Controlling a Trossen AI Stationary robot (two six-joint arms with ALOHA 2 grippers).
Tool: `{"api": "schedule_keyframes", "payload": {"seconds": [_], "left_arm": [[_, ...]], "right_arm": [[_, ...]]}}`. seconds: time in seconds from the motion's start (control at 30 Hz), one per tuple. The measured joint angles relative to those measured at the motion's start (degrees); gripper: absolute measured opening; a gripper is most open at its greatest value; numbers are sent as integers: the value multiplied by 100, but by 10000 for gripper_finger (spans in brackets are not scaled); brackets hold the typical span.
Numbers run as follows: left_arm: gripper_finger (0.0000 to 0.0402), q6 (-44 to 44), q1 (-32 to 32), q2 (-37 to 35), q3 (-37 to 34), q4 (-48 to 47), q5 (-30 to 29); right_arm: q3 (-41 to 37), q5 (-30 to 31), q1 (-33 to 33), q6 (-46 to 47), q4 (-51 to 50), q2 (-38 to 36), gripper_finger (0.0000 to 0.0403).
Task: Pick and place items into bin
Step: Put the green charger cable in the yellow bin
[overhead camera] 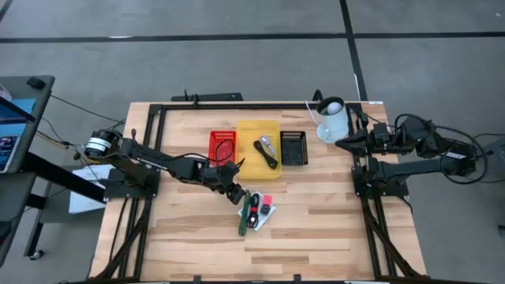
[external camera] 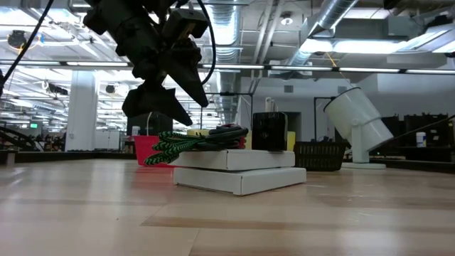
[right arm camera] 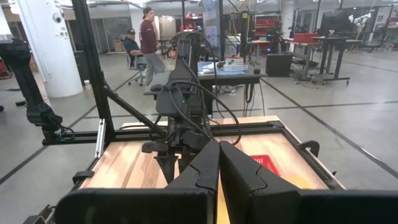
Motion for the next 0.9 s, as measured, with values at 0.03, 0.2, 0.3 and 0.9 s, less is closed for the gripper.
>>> {"api": "schedule_keyframes", "payload": {"seconds": [0.03, 0.2, 0.3, 0.9], "left_arm": [[190, 1, -6, 0, 0, 0, -1], [190, -1, -75, 105, 7, 92, -146], [190, -12, -123, 269, 17, 324, -128], [190, -105, -92, 1122, -11, 1225, 755]], "right_arm": [[2, -1, 0, 0, 0, 0, 8], [1, -2, -1, 0, 0, 0, 8], [-1, 0, -1, 0, 0, -2, 8], [2, -5, 2, 1, 4, 18, 8]]}}
